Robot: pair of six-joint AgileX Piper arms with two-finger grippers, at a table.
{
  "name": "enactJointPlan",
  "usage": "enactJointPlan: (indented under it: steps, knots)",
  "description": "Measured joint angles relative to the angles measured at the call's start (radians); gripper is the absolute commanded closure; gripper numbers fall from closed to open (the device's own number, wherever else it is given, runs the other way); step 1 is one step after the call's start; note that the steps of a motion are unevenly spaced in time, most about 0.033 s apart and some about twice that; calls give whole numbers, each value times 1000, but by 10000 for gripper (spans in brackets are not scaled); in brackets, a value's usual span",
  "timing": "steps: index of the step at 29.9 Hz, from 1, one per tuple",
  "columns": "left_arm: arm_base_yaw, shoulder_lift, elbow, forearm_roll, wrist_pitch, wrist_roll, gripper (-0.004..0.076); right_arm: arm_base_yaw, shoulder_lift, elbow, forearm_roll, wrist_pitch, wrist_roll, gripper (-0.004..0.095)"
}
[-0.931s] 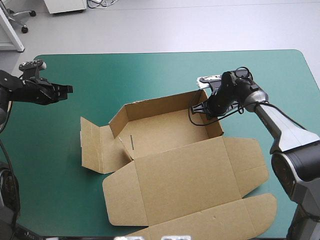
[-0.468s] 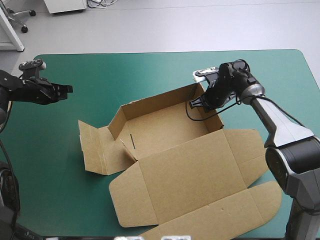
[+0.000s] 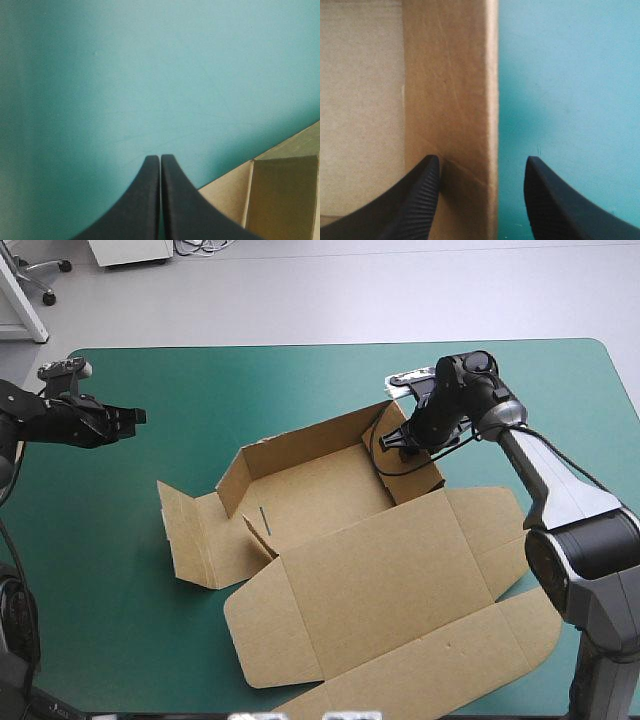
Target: Fold the box
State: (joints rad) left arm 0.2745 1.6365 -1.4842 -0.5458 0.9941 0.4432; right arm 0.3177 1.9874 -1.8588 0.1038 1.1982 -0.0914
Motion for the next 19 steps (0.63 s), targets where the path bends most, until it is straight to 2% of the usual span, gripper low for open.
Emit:
enactJointPlan:
  steps: [9, 19]
  knots:
    - [0, 0, -1, 0, 1, 5, 730, 0, -21, -134, -1, 38, 19, 413]
    - [0, 0, -1, -2, 0, 14, 736, 0, -140, -56, 42, 45, 19, 413]
